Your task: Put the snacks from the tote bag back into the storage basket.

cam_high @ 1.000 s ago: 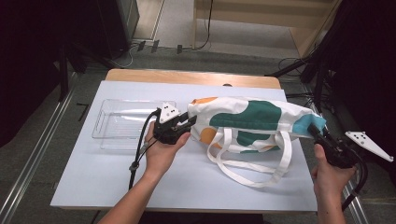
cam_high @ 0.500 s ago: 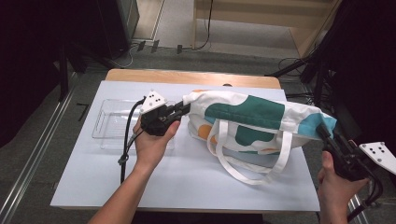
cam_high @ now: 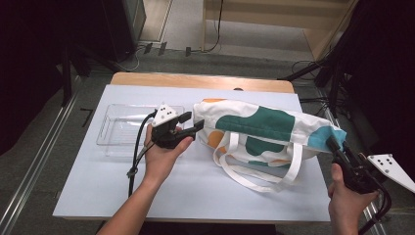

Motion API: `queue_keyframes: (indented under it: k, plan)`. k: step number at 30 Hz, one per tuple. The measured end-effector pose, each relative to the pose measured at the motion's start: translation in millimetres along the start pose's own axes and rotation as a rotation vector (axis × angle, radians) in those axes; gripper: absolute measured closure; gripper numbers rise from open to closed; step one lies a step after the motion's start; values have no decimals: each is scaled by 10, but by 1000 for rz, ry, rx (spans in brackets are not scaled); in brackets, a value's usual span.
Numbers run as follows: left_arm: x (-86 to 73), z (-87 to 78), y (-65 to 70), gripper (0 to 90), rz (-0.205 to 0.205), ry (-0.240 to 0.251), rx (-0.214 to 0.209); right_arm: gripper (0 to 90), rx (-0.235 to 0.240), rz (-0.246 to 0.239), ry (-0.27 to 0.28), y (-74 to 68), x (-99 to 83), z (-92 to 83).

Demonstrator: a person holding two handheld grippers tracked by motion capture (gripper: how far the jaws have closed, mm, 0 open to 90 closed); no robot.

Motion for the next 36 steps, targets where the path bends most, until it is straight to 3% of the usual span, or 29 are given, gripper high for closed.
queue_keyframes:
  k: [3,5,6,8,11,13,15,16,18,20,22,24,28,31,33,36]
  plan:
    - [-72,-129,-15,379,-11,28,28,752,-1,-6,1,-3,8,18]
    - [-144,-180,65,403,-12,41,13,752,-4,-5,2,3,5,28]
    - [-185,-188,128,420,5,41,6,752,-6,-1,4,1,0,31]
    - [-272,-161,308,453,17,31,-55,751,-11,4,3,6,-15,37]
    - [-422,-19,616,474,82,-26,-122,751,-17,9,3,9,-27,50]
    - [-499,89,786,466,120,-55,-143,750,-21,9,2,9,-25,56]
    - [-540,195,898,451,123,-79,-156,750,-23,6,-1,11,-27,61]
    - [-549,247,922,452,120,-86,-145,750,-23,6,-4,14,-32,65]
    - [-573,336,933,536,105,-107,-117,750,-21,4,-13,22,-45,68]
    - [-610,419,981,594,94,-123,-123,749,-18,2,-16,32,-49,65]
    - [-634,457,1039,735,127,-131,-131,738,-7,2,-21,39,-51,57]
    - [-640,484,1067,879,146,-148,-134,670,10,23,-26,46,-51,39]
    - [-593,534,1067,900,142,-155,-123,413,30,52,7,27,13,-119]
    - [-558,540,1079,900,158,-144,-118,389,36,92,31,-23,-8,-316]
    - [-544,547,1080,900,150,-140,-118,386,44,82,15,-89,-86,-405]
    - [-540,549,1091,900,150,-139,-118,409,102,117,-16,-264,-268,-484]
Point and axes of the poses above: each handheld gripper's, and its own axes: z roughly forward along the jaws, x roughly out of its top, y roughly to its right, the point moved 8 cm from there along z, roughly forward along the jaws, and after that the axes turned 7 degrees about x, right-handed, at the moved point
